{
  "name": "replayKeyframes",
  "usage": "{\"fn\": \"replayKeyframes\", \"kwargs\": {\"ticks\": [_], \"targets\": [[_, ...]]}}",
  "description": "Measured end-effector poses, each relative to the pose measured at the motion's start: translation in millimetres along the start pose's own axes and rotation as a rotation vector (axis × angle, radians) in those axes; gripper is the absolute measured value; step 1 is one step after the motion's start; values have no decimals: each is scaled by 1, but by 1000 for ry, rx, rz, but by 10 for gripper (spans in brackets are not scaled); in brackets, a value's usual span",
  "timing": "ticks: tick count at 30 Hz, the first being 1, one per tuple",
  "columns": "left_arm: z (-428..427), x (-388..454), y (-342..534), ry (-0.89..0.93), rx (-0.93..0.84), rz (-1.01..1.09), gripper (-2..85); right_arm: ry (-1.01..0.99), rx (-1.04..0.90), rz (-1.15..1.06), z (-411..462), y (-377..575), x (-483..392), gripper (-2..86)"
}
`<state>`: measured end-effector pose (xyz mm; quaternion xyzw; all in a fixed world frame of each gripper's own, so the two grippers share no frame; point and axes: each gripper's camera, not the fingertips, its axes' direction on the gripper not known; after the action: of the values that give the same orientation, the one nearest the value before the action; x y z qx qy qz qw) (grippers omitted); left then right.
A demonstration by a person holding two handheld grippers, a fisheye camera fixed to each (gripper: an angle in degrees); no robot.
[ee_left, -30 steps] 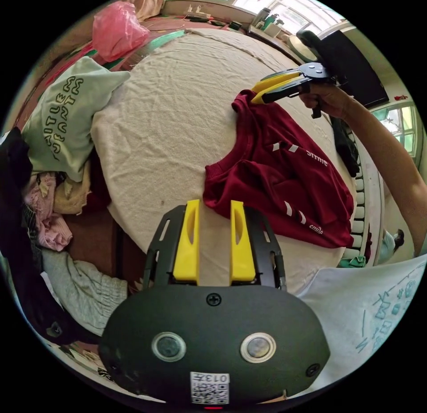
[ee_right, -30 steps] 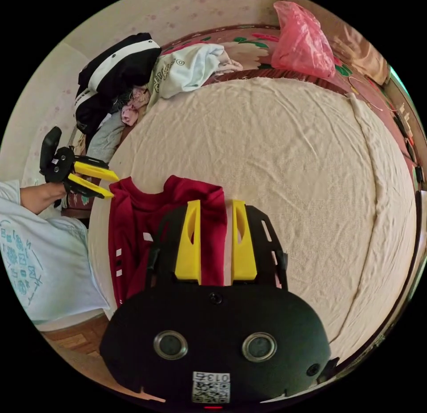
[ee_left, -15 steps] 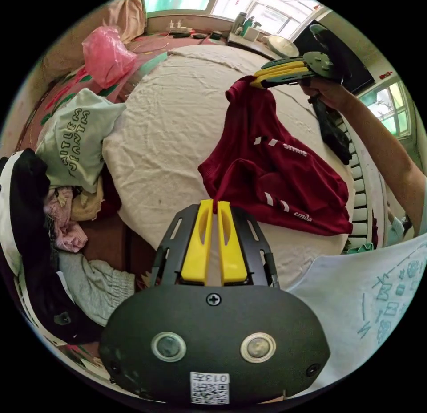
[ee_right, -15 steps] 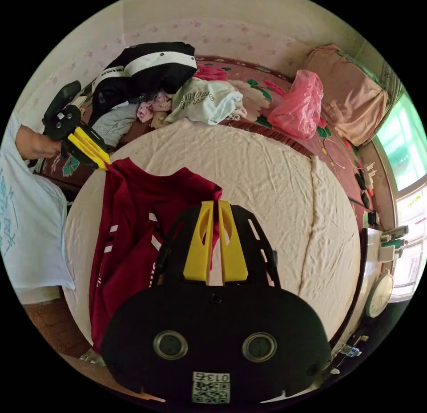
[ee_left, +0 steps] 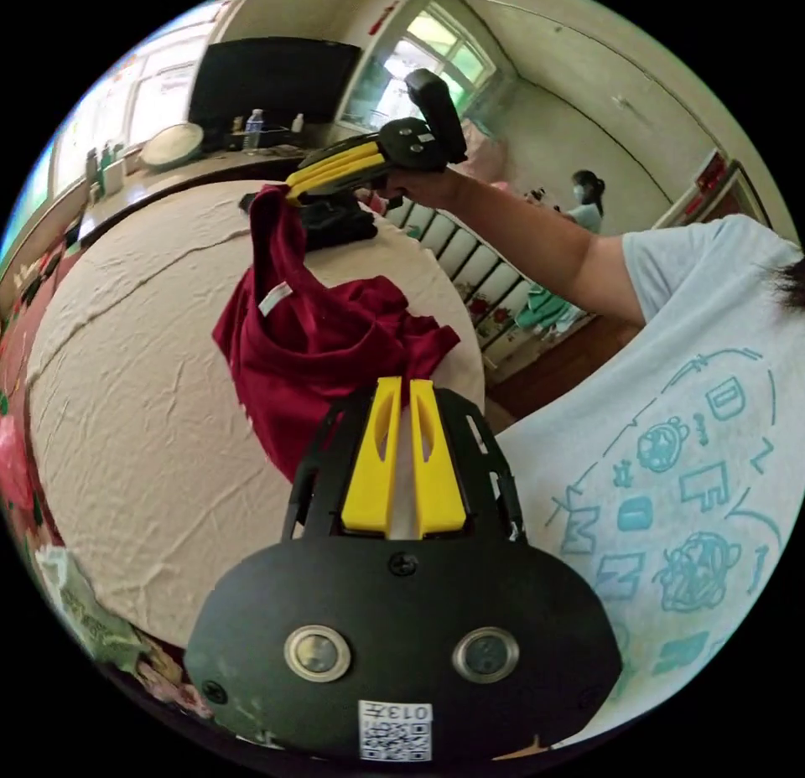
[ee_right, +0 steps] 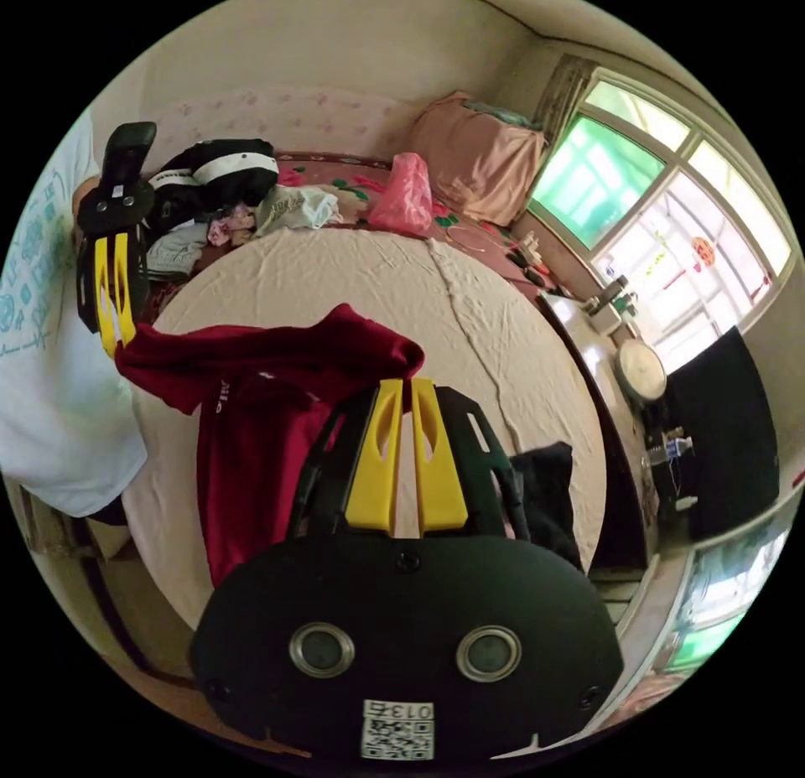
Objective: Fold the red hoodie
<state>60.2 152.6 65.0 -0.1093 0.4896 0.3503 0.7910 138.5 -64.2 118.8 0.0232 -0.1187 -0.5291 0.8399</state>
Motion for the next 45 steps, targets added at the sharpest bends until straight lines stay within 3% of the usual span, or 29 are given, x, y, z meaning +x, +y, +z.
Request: {"fn": "replayKeyframes", "kwargs": {"ticks": [10, 18, 21, 24, 27, 29, 32, 34, 37, 40, 45], "targets": [[205, 82, -90, 12, -269, 261, 5, 105, -235, 353, 21, 199, -19, 13], [247, 117, -126, -88, -181, 273, 9, 223, -123, 438, 5, 235, -6, 24], [273, 117, -143, -90, -206, 277, 16, 178, -183, 484, 12, 254, 11, 52], [289, 106, -158, 11, -270, 225, 32, 80, -331, 604, 21, 292, 32, 105], [261, 111, -161, 215, -234, 297, 64, 61, -267, 773, -19, 326, 48, 121], [232, 110, -158, 159, -159, 339, 69, 40, -134, 858, -59, 329, 48, 121], [198, 69, -158, -252, -20, 252, 53, -34, -145, 932, -57, 318, 36, 116], [199, 11, -168, -490, -35, 93, 53, -25, -167, 955, -38, 314, 27, 112], [224, -45, -186, -530, -139, 2, 44, -73, -199, 982, -6, 312, 22, 82], [261, -80, -200, -509, -270, 8, 20, 16, -322, 922, 9, 315, 24, 40], [270, -109, -222, -482, -267, -24, 15, -27, -349, 884, 13, 335, 31, 36]]}}
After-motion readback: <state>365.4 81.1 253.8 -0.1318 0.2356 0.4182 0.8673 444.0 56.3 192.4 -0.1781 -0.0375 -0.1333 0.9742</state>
